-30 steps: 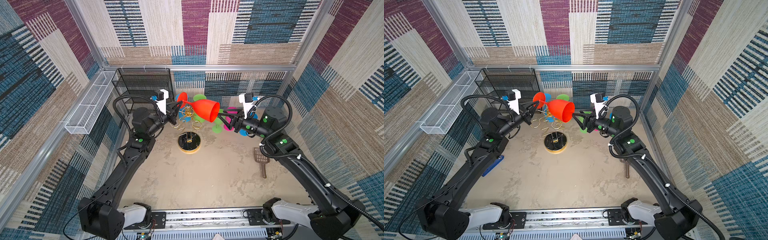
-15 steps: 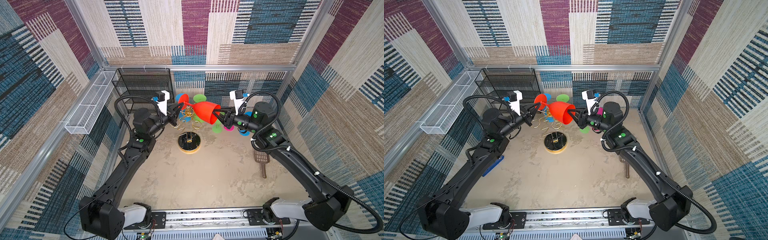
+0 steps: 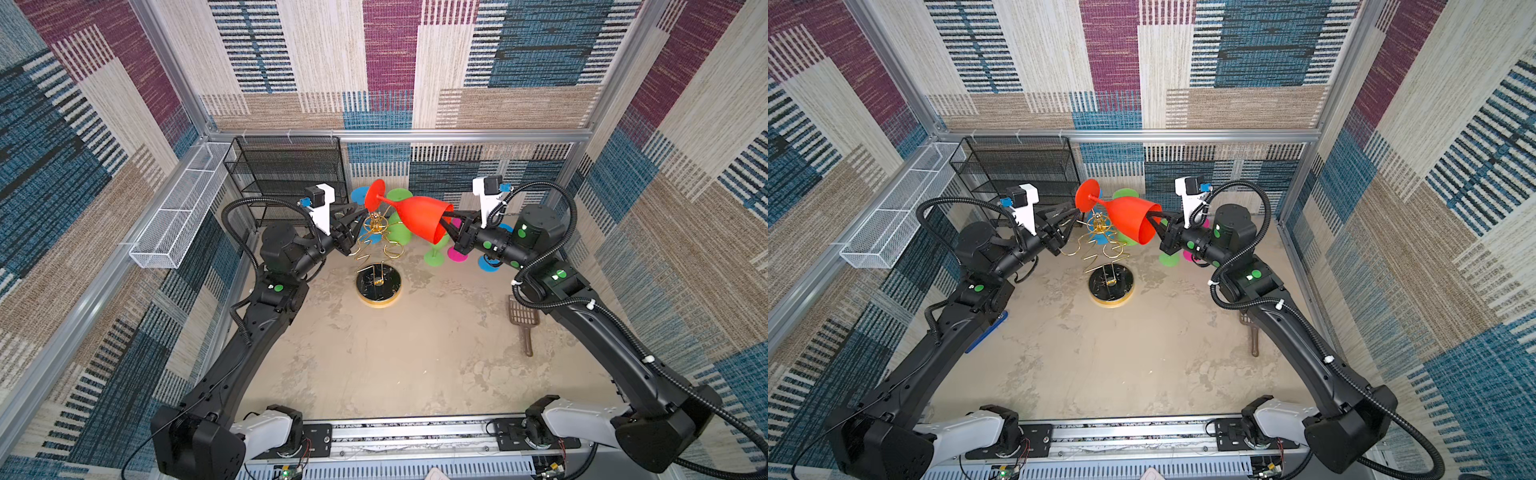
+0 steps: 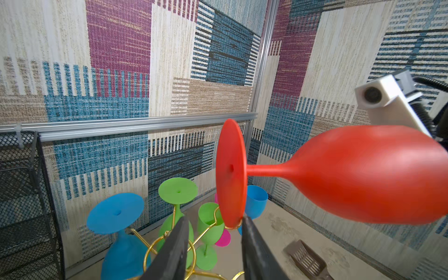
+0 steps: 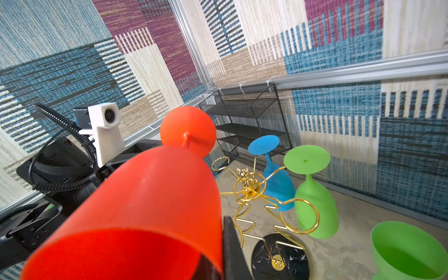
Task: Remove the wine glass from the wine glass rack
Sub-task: 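Open the left gripper off the red glass while the right pulls it away, then lower the red glass upright beside the pink glass while the left draws back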
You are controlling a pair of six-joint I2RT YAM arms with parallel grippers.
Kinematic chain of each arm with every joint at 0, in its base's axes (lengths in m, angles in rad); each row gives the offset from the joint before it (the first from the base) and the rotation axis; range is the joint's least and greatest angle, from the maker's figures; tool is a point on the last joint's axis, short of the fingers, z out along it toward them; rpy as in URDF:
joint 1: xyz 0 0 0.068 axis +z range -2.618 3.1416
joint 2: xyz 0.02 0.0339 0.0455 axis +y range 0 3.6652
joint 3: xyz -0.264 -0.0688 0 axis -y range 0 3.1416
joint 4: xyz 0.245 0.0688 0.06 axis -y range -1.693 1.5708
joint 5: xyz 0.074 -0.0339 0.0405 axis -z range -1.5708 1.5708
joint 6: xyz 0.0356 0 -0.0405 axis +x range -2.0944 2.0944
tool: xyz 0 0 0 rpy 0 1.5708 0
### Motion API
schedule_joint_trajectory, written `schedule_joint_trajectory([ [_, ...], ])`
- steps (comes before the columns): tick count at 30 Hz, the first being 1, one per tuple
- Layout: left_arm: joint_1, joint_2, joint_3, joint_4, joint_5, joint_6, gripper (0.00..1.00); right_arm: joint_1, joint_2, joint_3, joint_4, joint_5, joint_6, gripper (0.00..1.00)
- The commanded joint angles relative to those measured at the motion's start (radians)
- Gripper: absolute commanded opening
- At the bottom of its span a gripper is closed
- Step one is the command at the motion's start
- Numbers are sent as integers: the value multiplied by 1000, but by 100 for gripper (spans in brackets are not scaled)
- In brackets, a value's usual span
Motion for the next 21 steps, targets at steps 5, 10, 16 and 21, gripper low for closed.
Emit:
schedule_joint_trajectory([
  [5,30,-54,10,-132,-115,83,53,-68,-110,53,-209,222,-82,0],
  [10,79,-98,0,-207,-161,106,61,-124,-180,99,-407,361,-141,0],
  [16,166,-155,-70,-174,-208,87,65,-138,-190,164,-654,486,-162,0],
  [21,240,-171,-127,-151,-212,26,68,-139,-189,163,-776,544,-153,0],
])
